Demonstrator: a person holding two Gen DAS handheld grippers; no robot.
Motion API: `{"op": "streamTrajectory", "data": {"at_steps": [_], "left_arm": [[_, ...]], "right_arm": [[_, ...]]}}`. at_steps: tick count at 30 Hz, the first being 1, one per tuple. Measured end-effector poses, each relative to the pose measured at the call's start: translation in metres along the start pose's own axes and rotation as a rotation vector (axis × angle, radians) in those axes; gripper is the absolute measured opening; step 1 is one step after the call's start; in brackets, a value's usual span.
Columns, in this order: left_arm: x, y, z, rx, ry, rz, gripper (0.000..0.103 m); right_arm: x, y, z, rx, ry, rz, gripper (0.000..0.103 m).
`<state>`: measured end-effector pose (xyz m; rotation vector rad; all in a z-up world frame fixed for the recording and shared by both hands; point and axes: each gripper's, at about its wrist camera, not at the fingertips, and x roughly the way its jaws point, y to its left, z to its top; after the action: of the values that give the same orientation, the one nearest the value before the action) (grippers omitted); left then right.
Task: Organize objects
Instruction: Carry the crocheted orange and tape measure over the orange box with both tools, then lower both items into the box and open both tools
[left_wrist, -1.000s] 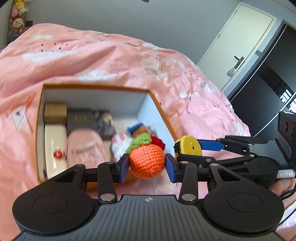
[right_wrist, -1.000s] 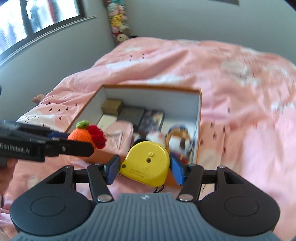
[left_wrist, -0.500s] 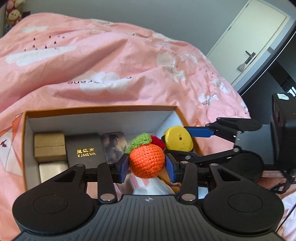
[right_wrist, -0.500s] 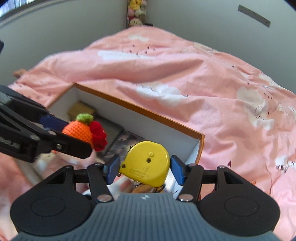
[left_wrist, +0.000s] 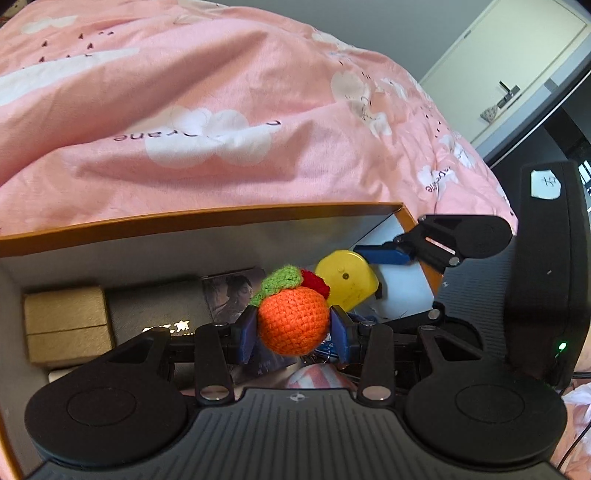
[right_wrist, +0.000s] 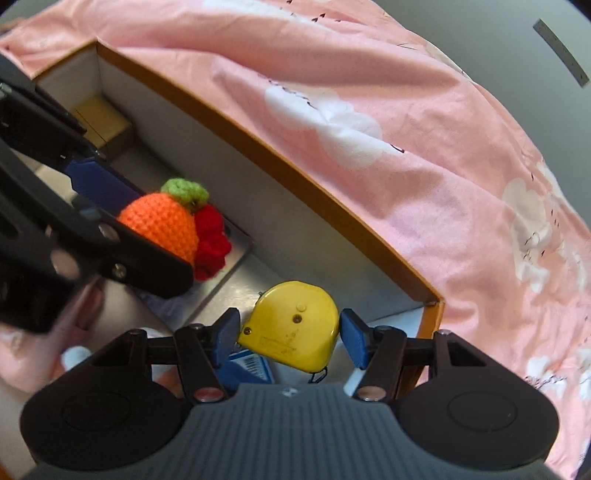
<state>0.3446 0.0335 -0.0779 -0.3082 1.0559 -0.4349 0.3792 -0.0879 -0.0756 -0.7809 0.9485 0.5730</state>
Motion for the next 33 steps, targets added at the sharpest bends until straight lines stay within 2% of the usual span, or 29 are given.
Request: {"op": "streamTrajectory", "data": {"at_steps": [4,8,13,16,21,23,25,28,33], "left_arm": [[0.006,0.001,0.002,0.013,-0.002,0.02,0.047],[0.01,0.005,0.001,-0.001,0.002,0.01,0.047],[0.007,0.002,-0.002,0.028,-0.03,0.037,0.047],[0.006,0.0,-0.003,0.047,-0.048,0.033,0.047],[0.007,-0.009,-0.004,0.112,-0.015,0.058,0.047],[0.009,-0.015,-0.004,0.14,0.005,0.057,0.047],[0.012,-0.021,-0.004,0.166,0.016,0.062,0.047],[0.019,-0.032,-0.002,0.214,0.027,0.086,0.047],[0.037,-0.044,0.0,0.258,0.074,0.126,0.047]], "right_arm": [[0.011,0.006,0.006,-0.049,0.049,-0.053,0.061],[0.017,0.005,0.01,-0.083,0.087,-0.064,0.06],[0.019,0.005,0.011,-0.129,0.107,-0.091,0.058],[0.012,0.002,0.011,-0.125,0.087,-0.078,0.058],[-0.018,-0.011,0.004,-0.074,0.004,-0.062,0.057],[-0.032,-0.015,-0.001,-0.06,-0.032,-0.06,0.052],[-0.046,-0.018,-0.006,-0.05,-0.066,-0.072,0.034],[-0.06,-0.025,-0.014,-0.019,-0.098,-0.073,0.028],[-0.07,-0.034,-0.024,0.051,-0.123,-0.048,0.028]]}}
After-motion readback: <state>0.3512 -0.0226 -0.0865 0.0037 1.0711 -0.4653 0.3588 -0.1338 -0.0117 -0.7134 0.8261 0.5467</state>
